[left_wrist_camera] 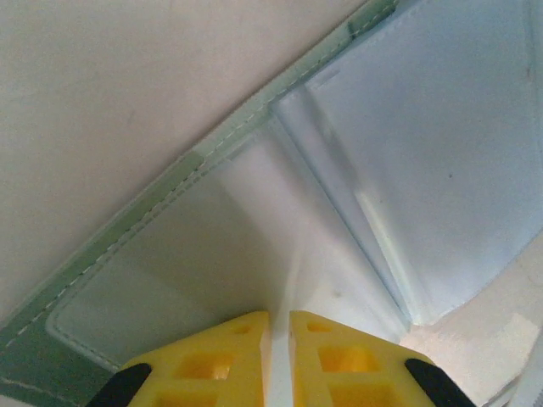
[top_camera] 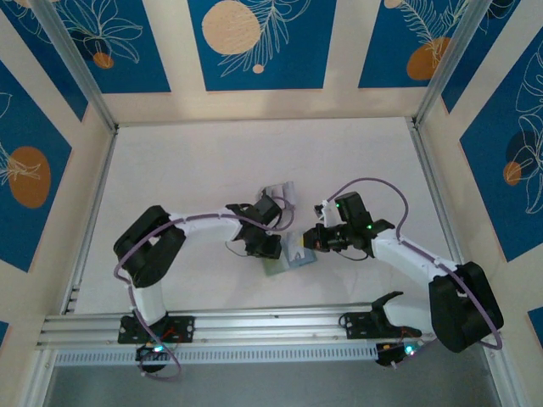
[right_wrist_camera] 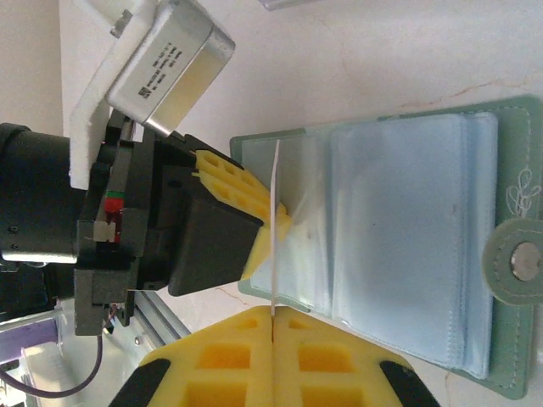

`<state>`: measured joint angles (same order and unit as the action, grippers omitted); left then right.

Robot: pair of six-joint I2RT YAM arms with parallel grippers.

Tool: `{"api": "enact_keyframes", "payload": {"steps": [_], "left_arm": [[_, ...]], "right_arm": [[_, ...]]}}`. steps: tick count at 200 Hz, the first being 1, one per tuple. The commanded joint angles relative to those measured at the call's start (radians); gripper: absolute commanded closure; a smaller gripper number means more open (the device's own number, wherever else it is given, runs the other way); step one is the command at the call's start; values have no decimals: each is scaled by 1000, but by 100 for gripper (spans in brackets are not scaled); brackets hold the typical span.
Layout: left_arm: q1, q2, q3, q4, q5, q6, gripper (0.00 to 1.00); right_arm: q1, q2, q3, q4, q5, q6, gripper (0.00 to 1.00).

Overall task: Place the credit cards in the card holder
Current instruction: Insert the credit card into the card slot.

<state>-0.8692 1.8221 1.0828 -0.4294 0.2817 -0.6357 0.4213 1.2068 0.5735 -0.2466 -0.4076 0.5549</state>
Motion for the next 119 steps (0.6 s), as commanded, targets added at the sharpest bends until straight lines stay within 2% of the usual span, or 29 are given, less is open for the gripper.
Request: {"api": "enact_keyframes", "payload": {"steps": [1,55,119], "left_arm": [[-7,-18,-51,-43,-44,14,87],[-7,-21,-78,-20,-41,14,91],[31,-35,-98,-45,-49,67,93]], "right_arm": [[-4,30,-16,30,-55,6,100],[-3,117,-3,35,-149,-3,98],[4,242,33,-11,-164,-14,98]]}}
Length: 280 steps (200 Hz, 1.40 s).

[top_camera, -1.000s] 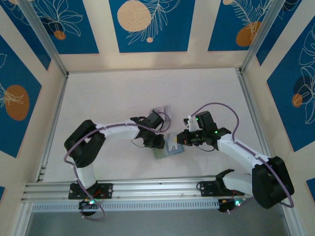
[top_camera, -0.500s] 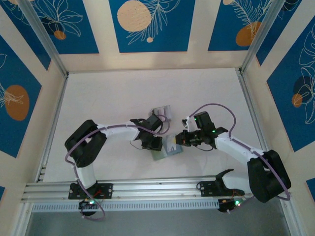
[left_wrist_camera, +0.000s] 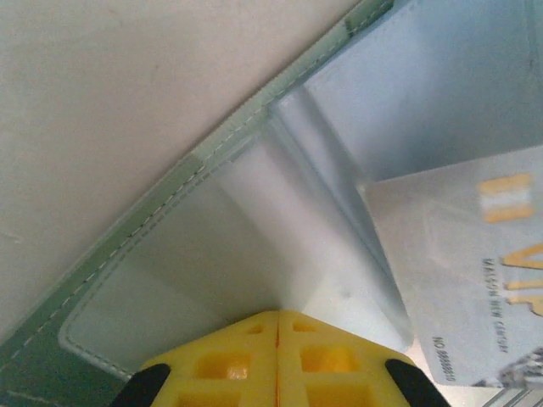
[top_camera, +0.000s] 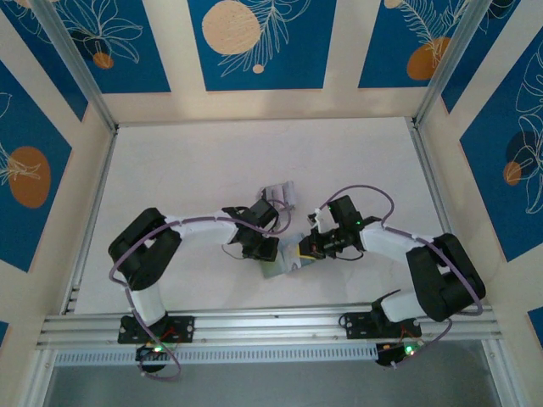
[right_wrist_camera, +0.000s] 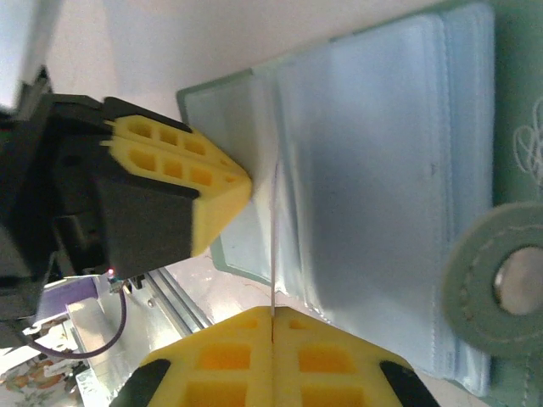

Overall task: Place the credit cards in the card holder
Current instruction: Insert the credit card into the card slot.

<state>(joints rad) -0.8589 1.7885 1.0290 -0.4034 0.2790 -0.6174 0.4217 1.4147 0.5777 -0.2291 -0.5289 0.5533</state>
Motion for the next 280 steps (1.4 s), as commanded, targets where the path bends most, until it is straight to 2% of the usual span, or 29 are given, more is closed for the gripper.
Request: {"api": "enact_keyframes", "payload": {"steps": [1,141,203,280], "left_arm": [[21,-2,-44,-72,-46,51,93],[115,8,-58,-194,-40,220,92],[126,-1,-76,-196,-37,228,92],[129,-10,-78,-198,-31,226,92]], "right_arm": [[3,36,29,-29,-43,-13,98],[46,204,125,9,-125,-49,97],[61,244,148,42,-188,-68,95],[77,247,161,22,-181,-96,95]]}}
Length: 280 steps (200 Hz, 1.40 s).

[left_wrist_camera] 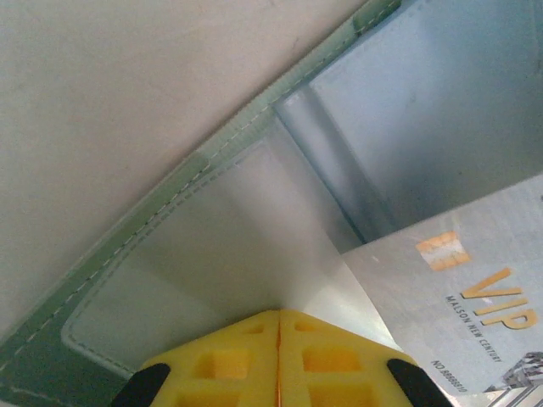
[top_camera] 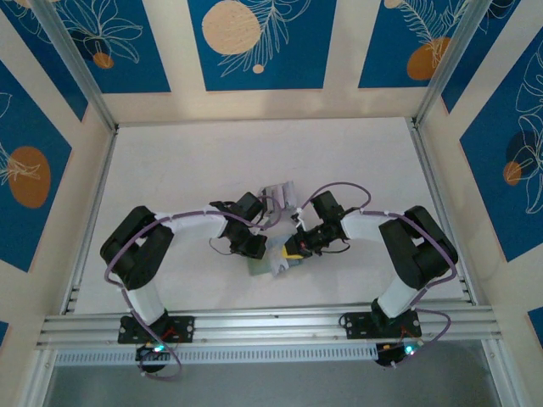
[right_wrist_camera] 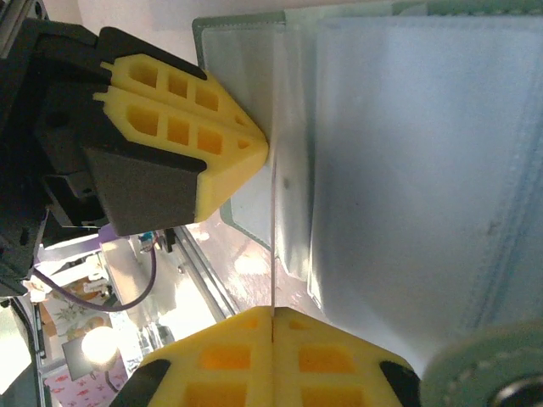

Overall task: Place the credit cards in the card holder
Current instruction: Insert the credit card into the card slot.

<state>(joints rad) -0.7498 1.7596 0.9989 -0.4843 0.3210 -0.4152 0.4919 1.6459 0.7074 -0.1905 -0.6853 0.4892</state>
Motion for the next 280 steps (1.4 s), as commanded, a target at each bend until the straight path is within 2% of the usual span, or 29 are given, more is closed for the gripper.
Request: {"api": "enact_keyframes", "payload": {"steps": [1,107,280], "left_arm": [[21,19,-48,-117,-73,25,92],[25,12,-51,-123,-72,29,92],[30,1,-54,-119,-62,27,92]], "right_arm": [[7,16,33,-17,-24,-33,95],[-18,15,78,-75,41,-70,95],[2,84,99,-56,-7,-77,95]]}}
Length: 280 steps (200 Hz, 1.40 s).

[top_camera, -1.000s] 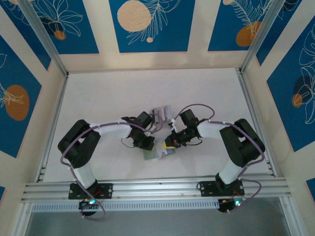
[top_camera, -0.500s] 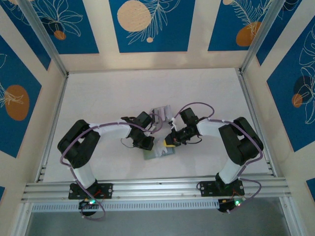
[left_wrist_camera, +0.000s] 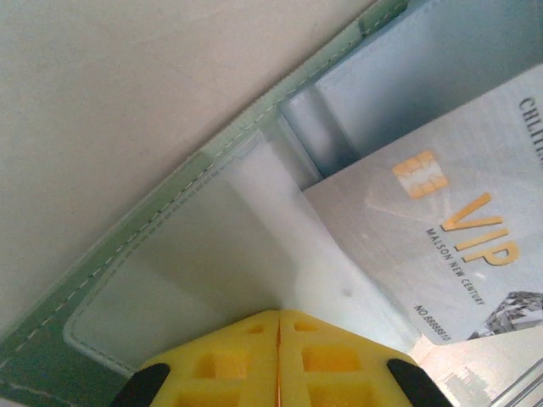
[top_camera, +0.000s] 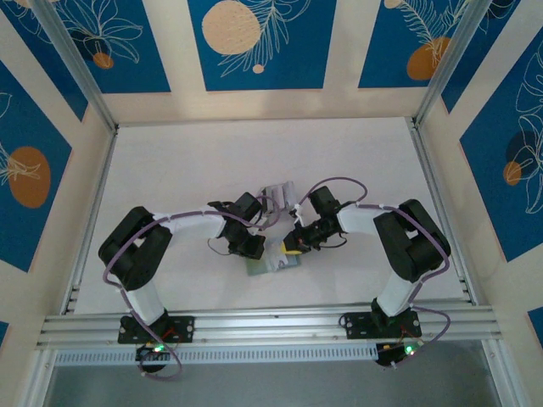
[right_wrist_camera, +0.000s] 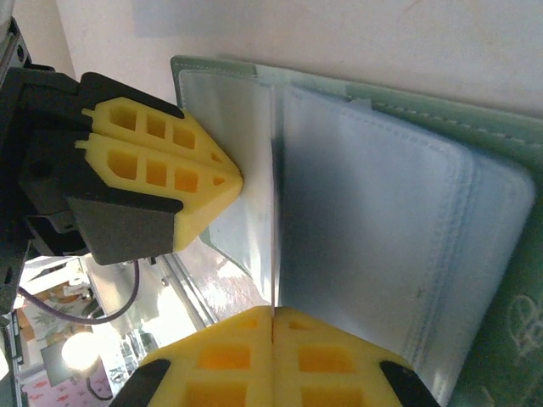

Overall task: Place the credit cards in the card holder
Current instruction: Insert the credit card into the card slot.

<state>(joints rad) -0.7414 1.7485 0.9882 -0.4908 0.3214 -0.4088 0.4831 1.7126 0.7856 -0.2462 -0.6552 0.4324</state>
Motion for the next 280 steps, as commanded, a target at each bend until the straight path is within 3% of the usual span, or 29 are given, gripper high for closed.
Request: {"api": "enact_keyframes", "payload": {"steps": [1,98,177,241,280], "left_arm": [[22,13,-43,-112,-62,21,92],[22,-4,-46,-112,-52,16,92],[31,-66,-55,-64,93,-17,87],[39,-58,-64,-49,99,-25,87],[72,-119,-86,-16,183,-58,86]], "right_arm": [[12,18,21,0,-38,-21,95],[18,48,50,14,-40,-23,94],[28,85,60,39,23,11,95],[56,100,74,54,20,24,95],[57,116,80,53,37,27,95]]}}
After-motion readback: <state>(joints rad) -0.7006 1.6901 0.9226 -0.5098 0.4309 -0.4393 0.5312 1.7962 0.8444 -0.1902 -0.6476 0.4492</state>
